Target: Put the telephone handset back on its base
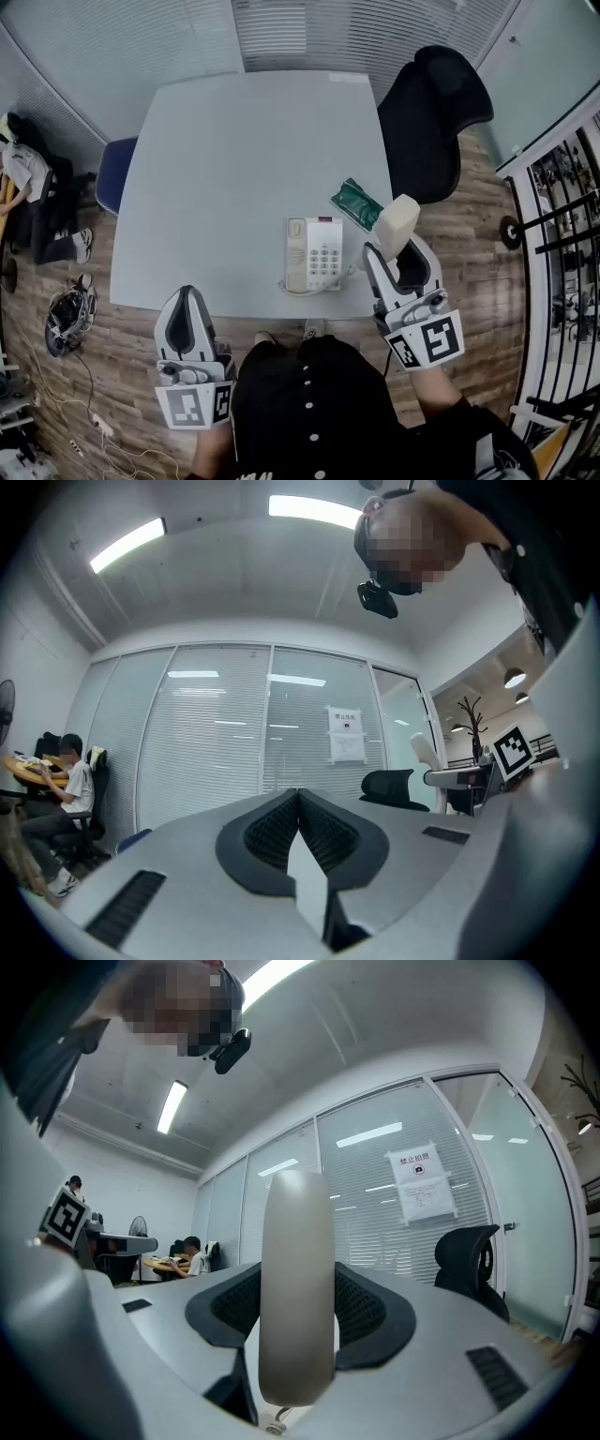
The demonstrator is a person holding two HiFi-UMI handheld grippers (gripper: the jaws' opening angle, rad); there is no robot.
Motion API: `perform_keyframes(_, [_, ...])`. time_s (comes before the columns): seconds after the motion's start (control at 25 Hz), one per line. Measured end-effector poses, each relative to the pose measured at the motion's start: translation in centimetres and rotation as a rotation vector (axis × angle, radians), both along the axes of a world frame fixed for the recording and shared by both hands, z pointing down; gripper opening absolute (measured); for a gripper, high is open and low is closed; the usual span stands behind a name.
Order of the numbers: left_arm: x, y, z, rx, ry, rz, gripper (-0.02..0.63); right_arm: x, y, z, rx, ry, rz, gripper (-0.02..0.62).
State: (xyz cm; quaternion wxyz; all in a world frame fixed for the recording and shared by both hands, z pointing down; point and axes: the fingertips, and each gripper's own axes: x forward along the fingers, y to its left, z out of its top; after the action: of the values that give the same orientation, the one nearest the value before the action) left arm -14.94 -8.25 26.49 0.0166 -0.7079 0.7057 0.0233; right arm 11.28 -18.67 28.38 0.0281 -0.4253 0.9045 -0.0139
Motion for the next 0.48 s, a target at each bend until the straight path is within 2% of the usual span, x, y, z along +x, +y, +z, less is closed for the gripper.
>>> perform_keyframes(0.16, [-1.5, -0.5, 0.4, -0.020, 0.001, 0.001, 0.015, -1.9, -0.6, 0.9, -0.034, 0.003, -0.004, 0.233])
perform_keyframes(0.48, [-2.9, -2.6, 2.2, -0.078, 0.014, 0.083, 0.015, -4.2, -0.5, 4.3, -0.141, 0.020, 0.043, 0.233])
